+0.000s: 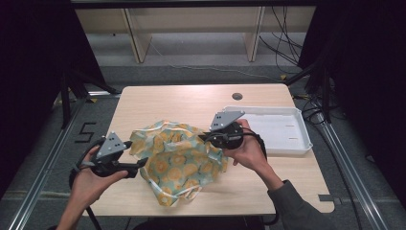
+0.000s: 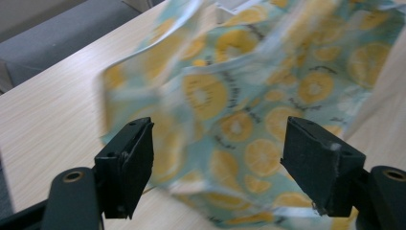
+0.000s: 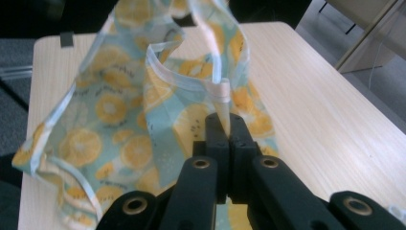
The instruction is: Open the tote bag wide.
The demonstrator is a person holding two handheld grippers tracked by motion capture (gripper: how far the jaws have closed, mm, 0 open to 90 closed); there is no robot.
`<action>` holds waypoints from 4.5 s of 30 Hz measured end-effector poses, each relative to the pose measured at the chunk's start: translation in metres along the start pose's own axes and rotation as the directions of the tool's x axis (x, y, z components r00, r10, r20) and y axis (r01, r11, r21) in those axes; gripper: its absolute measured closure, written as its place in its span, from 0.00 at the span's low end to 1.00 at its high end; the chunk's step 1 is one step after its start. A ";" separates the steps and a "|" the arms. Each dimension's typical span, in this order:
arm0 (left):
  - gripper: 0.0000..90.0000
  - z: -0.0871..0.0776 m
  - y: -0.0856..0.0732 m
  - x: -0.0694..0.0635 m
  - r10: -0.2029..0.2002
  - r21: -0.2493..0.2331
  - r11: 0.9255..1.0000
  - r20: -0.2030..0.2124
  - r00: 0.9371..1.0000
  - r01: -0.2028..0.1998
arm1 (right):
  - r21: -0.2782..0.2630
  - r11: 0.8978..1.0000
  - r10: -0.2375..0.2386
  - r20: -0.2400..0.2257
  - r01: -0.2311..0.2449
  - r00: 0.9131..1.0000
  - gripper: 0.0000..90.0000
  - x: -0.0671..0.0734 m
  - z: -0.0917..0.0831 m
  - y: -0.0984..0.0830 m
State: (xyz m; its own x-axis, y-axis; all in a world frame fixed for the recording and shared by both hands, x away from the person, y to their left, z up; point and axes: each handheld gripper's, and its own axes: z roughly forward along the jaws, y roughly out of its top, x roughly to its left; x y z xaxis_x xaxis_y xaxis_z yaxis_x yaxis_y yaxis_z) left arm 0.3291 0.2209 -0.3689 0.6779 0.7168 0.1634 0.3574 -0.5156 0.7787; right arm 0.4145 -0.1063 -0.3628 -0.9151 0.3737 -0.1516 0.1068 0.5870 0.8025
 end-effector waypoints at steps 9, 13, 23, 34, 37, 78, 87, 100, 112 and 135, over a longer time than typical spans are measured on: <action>0.32 0.075 -0.013 -0.008 0.027 0.183 0.983 -0.149 0.988 0.001 | -0.014 1.000 0.002 0.011 -0.002 1.000 1.00 -0.009 0.010 0.023; 0.68 0.093 -0.020 0.010 0.108 0.180 0.981 -0.192 0.976 -0.073 | -0.021 0.999 0.036 0.026 -0.036 0.999 1.00 -0.017 0.021 0.033; 1.00 0.082 -0.015 0.035 0.106 0.095 0.991 -0.134 0.985 -0.094 | -0.001 0.997 0.082 0.118 -0.082 0.990 1.00 -0.047 0.046 0.036; 0.56 0.089 -0.014 0.037 -0.090 0.038 0.995 -0.024 0.996 0.091 | 0.024 0.991 0.127 0.162 -0.133 0.979 1.00 -0.073 0.069 0.024; 0.40 0.094 -0.014 0.035 -0.124 0.055 0.990 -0.036 0.992 0.126 | 0.026 0.988 0.147 0.167 -0.153 0.975 1.00 -0.072 0.070 0.023; 0.99 0.134 -0.035 0.063 -0.093 0.104 0.990 -0.064 0.994 0.099 | 0.082 0.964 0.241 0.139 -0.254 0.960 0.45 -0.038 0.049 -0.039; 0.99 0.130 -0.038 0.068 -0.094 0.102 0.990 -0.070 0.993 0.101 | 0.038 0.992 0.106 0.252 -0.119 0.962 0.48 -0.014 0.042 -0.019; 0.98 0.130 -0.040 0.068 -0.087 0.107 0.990 -0.076 0.993 0.095 | 0.279 0.959 -0.030 0.293 -0.055 0.956 0.60 -0.021 0.084 -0.037; 0.99 0.130 -0.055 0.077 -0.103 0.136 0.984 -0.099 0.990 0.116 | 0.341 0.938 -0.008 0.200 -0.062 0.980 1.00 -0.034 0.112 -0.056; 0.60 0.112 -0.062 0.080 -0.144 0.129 0.978 -0.157 0.977 0.165 | 0.345 0.921 0.123 0.187 -0.182 0.975 0.73 -0.026 0.119 -0.067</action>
State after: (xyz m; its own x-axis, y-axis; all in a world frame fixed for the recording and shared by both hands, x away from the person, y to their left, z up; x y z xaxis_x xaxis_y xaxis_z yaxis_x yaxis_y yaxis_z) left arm 0.4332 0.2571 -0.4720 0.5098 0.8484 0.1426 0.5444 -0.4465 0.7101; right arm 0.4773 -0.0700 -0.4809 -0.8059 0.5708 -0.1571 0.3992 0.7199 0.5678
